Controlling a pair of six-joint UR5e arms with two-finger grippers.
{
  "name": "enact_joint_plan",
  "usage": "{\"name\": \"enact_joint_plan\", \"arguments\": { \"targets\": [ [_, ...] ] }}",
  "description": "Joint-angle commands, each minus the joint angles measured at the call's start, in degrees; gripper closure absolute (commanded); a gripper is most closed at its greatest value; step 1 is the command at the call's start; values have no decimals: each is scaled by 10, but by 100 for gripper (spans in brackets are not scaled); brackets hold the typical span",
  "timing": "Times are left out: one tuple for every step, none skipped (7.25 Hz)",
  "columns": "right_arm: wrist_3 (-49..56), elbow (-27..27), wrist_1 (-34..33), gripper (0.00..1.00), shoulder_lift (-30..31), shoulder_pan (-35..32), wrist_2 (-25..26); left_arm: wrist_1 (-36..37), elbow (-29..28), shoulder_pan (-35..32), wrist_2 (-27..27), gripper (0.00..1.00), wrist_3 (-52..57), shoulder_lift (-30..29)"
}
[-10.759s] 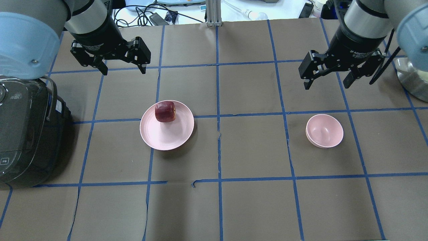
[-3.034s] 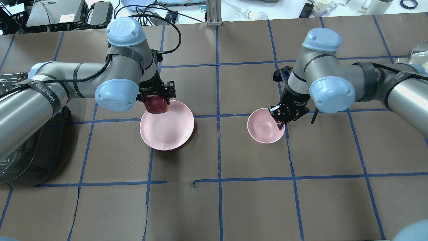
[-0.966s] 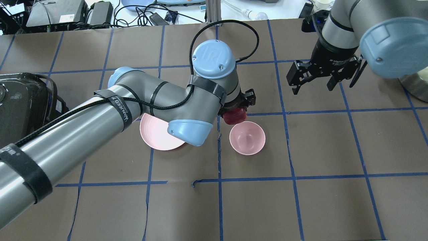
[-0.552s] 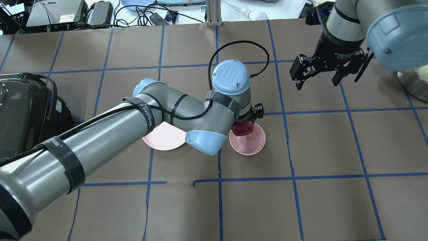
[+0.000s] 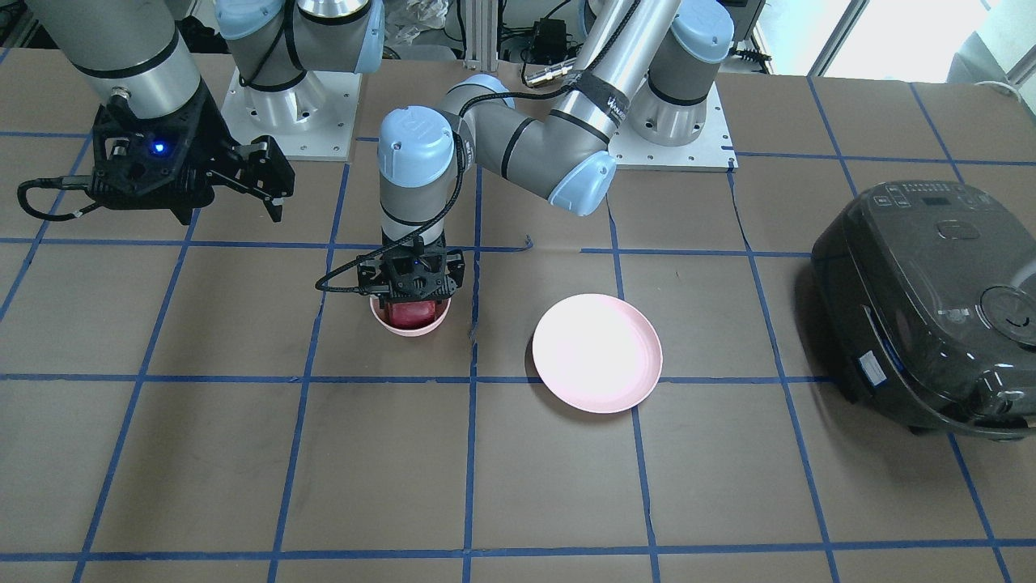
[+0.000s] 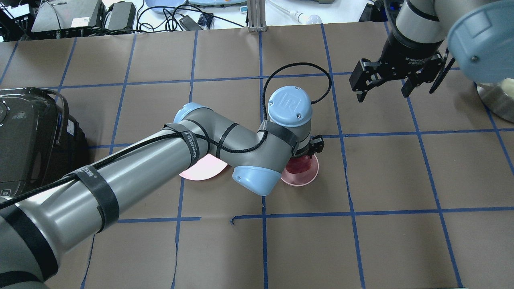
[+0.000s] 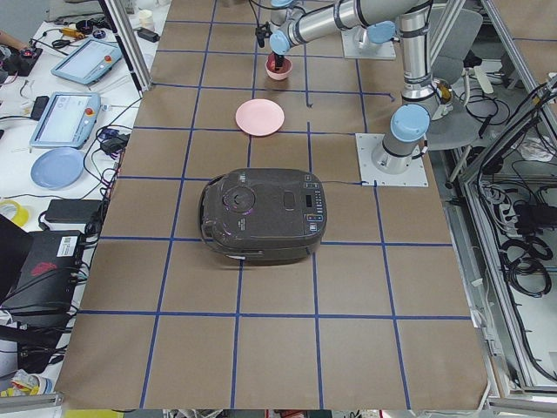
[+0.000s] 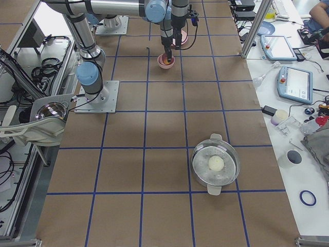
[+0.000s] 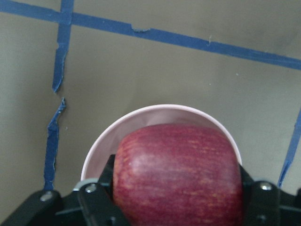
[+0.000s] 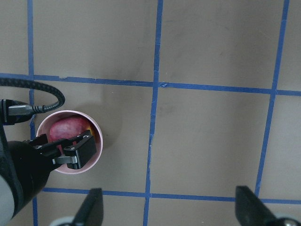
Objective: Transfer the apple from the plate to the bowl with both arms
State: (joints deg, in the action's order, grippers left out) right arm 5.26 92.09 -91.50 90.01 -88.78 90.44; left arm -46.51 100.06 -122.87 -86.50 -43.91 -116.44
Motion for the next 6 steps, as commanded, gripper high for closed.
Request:
{"name": "enact_joint_plan", "arguments": {
  "targets": [
    [-31,-1,-4,0,3,0,1,3,1,0,-2,0,5,19],
    [-62,0,-4,0,4,0,-3,-10,2,4,-9,0,11,37],
    [-64,-1,-4,0,5,-1,-3,-43,5,20,-45,0,43,55],
    [-65,-1,-4,0,5,-1,-3,-59,9,51,-47,0,112,77],
    [-68,-1,-4,0,6,-1,-3,-83,15,96,-47,0,199,112],
    [-86,1,-3,0,10,-2,-6,-141,21,152,-48,0,277,153]
  ]
}}
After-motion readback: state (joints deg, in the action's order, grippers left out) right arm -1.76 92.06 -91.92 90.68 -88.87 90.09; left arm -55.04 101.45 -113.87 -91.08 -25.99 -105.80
